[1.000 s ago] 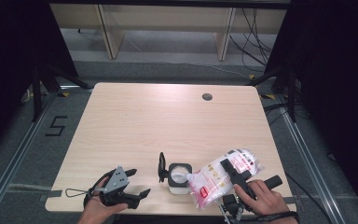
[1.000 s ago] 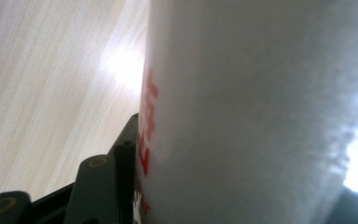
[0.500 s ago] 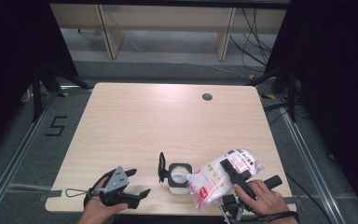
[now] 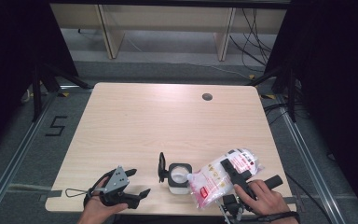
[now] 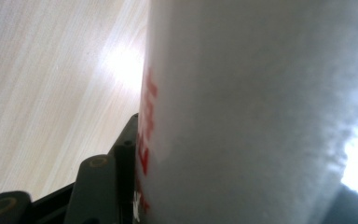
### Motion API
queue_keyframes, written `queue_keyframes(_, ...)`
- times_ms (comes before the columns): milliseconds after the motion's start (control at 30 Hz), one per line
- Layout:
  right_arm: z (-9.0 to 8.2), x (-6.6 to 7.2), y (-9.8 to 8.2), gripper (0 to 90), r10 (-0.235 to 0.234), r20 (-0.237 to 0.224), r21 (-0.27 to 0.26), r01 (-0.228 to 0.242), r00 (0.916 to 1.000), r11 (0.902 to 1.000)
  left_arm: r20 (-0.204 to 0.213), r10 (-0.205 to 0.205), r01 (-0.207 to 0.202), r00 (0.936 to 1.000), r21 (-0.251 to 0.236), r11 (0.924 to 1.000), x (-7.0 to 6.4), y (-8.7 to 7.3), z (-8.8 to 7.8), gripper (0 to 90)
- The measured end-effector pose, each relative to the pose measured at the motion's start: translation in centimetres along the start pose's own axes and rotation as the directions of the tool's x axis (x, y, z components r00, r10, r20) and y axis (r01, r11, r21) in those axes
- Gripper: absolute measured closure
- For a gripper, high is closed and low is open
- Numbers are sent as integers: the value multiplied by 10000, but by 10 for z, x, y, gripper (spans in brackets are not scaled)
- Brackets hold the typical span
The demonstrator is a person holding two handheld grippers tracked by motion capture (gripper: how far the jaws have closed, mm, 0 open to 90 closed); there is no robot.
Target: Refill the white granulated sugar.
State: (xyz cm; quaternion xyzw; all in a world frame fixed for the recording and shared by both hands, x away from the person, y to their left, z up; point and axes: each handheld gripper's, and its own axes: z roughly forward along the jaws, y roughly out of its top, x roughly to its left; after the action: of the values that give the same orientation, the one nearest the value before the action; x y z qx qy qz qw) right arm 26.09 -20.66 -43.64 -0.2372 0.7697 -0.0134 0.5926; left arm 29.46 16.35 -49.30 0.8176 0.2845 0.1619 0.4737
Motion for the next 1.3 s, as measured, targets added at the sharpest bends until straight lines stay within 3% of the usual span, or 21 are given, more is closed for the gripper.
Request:
queue_keyframes(500, -1, 0, 1, 459, -100, 28, 103, 100, 9999, 9999, -39, 13, -13, 10000, 5, 10000, 0, 0, 0, 158)
queue_keyframes(567, -1, -1, 1, 459, -155, -5, 31, 155, 9999, 9999, -13, -344, 344, 9994, -106, 9994, -3, -1, 1, 159)
queue_keyframes(600, 0, -3, 1, 459, -354, 95, -77, 355, 9993, 9993, -22, -262, 262, 9997, 3, 9997, -1, -1, 0, 158)
queue_keyframes(733, 0, -3, 1, 460, -361, 79, -58, 362, 9993, 9993, -6, -292, 292, 9996, -1, 9996, -2, -1, 0, 158)
queue_keyframes(767, 0, -1, 1, 460, -133, 19, -24, 134, 9999, 9999, 16, -338, 338, 9994, -38, 9994, -2, -1, 0, 158)
queue_keyframes(867, 0, -3, 1, 460, -394, 86, -57, 394, 9992, 9992, -19, -274, 274, 9996, 14, 9996, -2, -1, 0, 159)
queue_keyframes(1100, -1, -3, 1, 460, -392, 35, -45, 392, 9992, 9992, 10, -340, 340, 9994, -31, 9994, -2, -1, 0, 158)
queue_keyframes(1200, -1, -3, 1, 460, -298, -21, 10, 298, 9996, 9996, -8, 23, -23, 10000, 10, 10000, 0, 0, 0, 159)
queue_keyframes(1233, -1, -3, 1, 460, -304, -21, 6, 304, 9995, 9995, -17, -263, 263, 9997, -13, 9997, -1, -1, 0, 158)
queue_keyframes(1300, -1, -3, 1, 460, -298, -24, -6, 298, 9996, 9996, -23, -174, 174, 9998, -49, 9998, -1, 0, 0, 159)
